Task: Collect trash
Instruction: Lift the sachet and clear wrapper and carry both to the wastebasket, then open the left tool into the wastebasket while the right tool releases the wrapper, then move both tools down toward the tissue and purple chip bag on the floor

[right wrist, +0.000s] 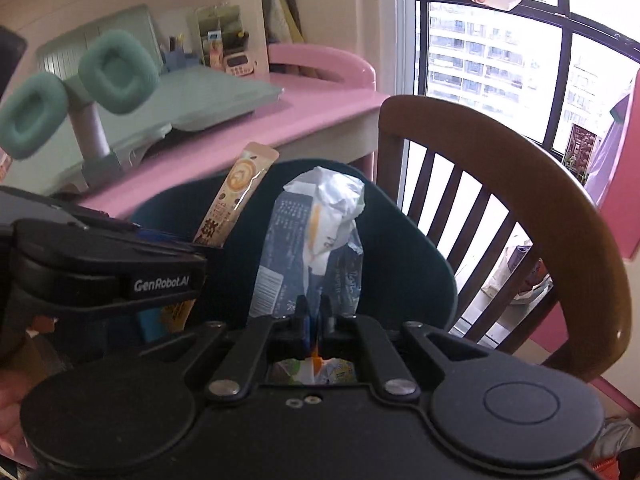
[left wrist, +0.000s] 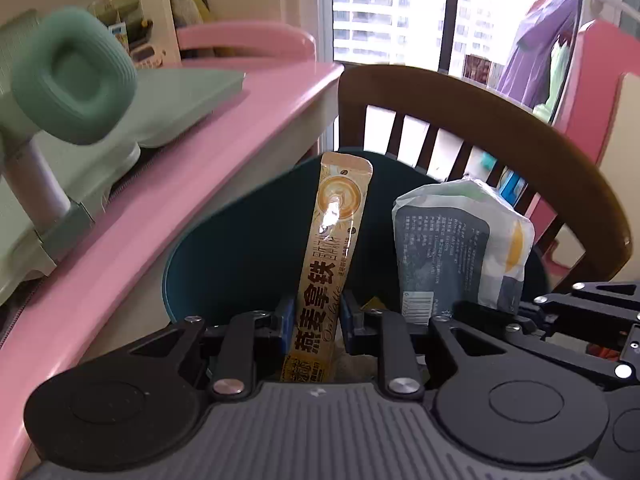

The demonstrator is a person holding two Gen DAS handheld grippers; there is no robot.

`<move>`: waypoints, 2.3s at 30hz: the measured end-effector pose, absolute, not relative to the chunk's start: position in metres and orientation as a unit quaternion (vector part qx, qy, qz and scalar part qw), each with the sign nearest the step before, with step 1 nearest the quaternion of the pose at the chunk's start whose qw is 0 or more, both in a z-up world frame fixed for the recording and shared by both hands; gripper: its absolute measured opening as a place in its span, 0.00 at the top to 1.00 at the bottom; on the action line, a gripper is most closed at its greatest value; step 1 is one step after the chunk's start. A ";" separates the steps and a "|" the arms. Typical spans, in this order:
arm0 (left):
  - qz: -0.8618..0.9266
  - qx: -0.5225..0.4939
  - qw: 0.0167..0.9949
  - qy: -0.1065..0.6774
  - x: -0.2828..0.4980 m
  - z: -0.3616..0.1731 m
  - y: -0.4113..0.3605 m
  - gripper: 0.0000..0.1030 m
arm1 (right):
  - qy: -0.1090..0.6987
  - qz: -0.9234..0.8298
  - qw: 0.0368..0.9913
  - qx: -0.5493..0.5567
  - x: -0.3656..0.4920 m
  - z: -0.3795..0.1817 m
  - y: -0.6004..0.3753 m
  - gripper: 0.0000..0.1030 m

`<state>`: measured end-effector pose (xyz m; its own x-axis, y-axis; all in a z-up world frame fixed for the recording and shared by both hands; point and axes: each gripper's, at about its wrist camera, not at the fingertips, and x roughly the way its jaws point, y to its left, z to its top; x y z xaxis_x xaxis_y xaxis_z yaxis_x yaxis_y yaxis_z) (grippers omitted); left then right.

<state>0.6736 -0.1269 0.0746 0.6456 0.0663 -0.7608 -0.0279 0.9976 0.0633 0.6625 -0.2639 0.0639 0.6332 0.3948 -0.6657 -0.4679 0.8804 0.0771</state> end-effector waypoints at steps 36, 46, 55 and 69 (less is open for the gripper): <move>0.022 0.027 0.916 0.400 0.576 0.118 -0.127 0.34 | 0.298 0.241 0.921 -0.070 0.555 0.104 -0.282 0.38; 0.010 0.031 0.922 0.386 0.501 0.127 -0.120 0.34 | 0.287 0.264 0.920 -0.051 0.490 0.112 -0.280 0.30; 0.007 0.042 0.924 0.381 0.440 0.116 -0.102 0.28 | 0.295 0.283 0.910 -0.064 0.443 0.095 -0.260 0.22; 0.007 0.019 0.911 0.412 0.372 0.061 -0.049 0.22 | 0.328 0.350 0.872 -0.093 0.387 0.023 -0.206 0.00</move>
